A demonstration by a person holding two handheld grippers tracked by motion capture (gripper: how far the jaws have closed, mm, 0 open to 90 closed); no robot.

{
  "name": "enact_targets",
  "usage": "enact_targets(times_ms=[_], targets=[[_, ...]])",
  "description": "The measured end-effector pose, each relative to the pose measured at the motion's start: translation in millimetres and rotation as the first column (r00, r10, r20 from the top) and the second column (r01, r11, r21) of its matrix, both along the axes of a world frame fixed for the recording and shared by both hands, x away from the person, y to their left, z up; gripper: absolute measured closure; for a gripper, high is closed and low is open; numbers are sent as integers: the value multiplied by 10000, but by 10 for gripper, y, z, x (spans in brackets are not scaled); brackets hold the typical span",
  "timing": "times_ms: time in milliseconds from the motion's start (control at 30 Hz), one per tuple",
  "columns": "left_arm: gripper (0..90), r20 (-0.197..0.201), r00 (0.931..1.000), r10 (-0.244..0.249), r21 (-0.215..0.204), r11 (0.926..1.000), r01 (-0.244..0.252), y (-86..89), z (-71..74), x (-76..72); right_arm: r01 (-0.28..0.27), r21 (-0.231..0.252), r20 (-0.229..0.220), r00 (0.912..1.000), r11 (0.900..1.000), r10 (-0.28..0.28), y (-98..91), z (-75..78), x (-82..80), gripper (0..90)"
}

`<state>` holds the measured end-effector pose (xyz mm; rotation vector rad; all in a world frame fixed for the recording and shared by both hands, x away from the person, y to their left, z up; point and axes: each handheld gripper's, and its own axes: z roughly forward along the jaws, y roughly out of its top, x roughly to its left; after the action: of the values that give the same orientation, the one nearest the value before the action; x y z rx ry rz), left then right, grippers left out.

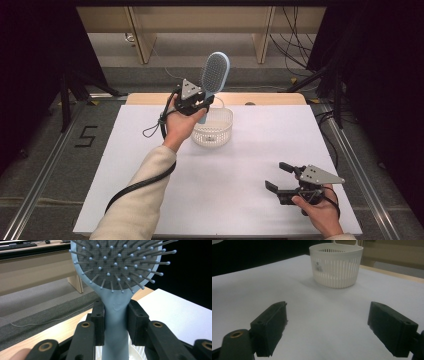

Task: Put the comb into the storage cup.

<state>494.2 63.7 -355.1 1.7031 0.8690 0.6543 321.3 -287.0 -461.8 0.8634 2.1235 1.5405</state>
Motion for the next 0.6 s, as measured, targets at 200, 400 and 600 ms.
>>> enact_targets(times_ms=[200, 400, 600], targets=[[698, 24, 10000, -50, -18, 10000, 50, -9, -12, 12, -8, 7, 2, 10000, 10000, 8, -1, -1, 1, 165], [698, 59, 9999, -134, 37, 9999, 133, -18, -39, 27, -3, -2, -3, 10000, 10000, 3, -1, 0, 0, 165], [698, 84, 9996, -281, 136, 9995, 280, -31, -87, 42, -11, 22, -30, 10000, 10000, 11, 0, 1, -3, 165]])
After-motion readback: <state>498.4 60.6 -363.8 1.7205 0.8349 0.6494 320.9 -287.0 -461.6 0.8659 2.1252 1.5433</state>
